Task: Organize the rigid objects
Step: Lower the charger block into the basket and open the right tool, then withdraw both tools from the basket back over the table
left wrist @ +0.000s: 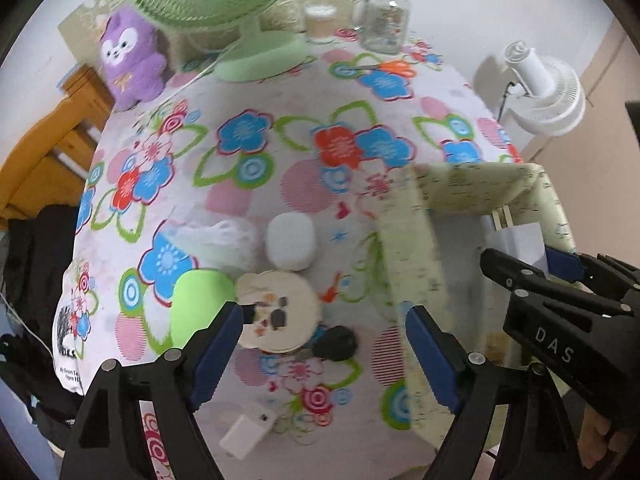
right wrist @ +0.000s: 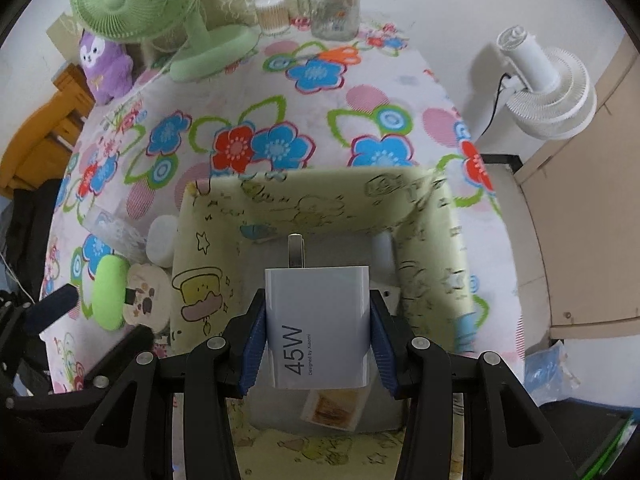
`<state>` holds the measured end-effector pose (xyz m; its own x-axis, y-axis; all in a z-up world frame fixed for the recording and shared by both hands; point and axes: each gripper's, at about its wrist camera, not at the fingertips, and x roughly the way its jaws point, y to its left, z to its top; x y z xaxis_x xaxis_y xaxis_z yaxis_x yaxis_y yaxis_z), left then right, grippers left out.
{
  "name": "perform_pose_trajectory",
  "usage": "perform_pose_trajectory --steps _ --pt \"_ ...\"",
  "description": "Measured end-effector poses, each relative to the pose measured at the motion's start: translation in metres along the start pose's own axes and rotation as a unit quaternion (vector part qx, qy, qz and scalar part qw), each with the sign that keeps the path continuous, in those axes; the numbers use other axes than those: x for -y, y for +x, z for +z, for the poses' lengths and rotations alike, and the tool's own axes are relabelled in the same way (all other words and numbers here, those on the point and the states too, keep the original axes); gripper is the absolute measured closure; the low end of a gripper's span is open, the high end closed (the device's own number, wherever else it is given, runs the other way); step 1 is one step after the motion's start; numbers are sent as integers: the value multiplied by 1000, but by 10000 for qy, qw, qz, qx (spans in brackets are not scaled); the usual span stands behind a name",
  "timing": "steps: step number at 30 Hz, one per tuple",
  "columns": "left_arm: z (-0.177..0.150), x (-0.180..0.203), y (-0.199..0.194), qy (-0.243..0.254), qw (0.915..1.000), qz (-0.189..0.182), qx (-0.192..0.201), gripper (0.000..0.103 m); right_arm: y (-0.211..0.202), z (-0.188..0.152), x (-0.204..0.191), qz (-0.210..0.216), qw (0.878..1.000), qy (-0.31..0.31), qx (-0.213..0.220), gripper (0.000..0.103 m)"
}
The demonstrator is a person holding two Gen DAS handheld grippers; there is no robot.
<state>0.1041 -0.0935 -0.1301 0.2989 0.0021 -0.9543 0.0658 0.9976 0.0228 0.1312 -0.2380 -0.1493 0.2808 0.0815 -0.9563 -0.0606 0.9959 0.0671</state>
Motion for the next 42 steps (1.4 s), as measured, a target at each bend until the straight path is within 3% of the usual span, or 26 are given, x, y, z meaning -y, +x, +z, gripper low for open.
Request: perform_pose_trajectory --steps 6,10,18,23,27,33,35,42 --pt "-5 -17 24 -40 9995 140 -279 17 26 -4 -11 4 9996 -42 -279 53" --pt "-7 -18 37 2 9990 88 -440 17 37 -5 -17 251 9989 40 -384 53" --pt "-7 -14 47 95 9983 -79 -574 17 40 0 -14 415 9983 197 -349 52" --pt "-8 -13 47 118 9982 -59 -590 17 34 6 -15 194 9997 95 -111 43" --pt "-7 -12 41 130 9985 -65 -525 17 26 7 -16 178 9998 1 -102 33" --pt "-3 -13 18 256 9992 -134 -275 17 5 3 -21 14 10000 -30 34 31" --pt "-2 -15 10 303 9993 -121 -194 17 -6 1 -25 -102 9998 -78 172 25" --pt "-2 -28 -19 418 9990 -123 80 17 -35 -5 -35 -91 9991 23 409 21"
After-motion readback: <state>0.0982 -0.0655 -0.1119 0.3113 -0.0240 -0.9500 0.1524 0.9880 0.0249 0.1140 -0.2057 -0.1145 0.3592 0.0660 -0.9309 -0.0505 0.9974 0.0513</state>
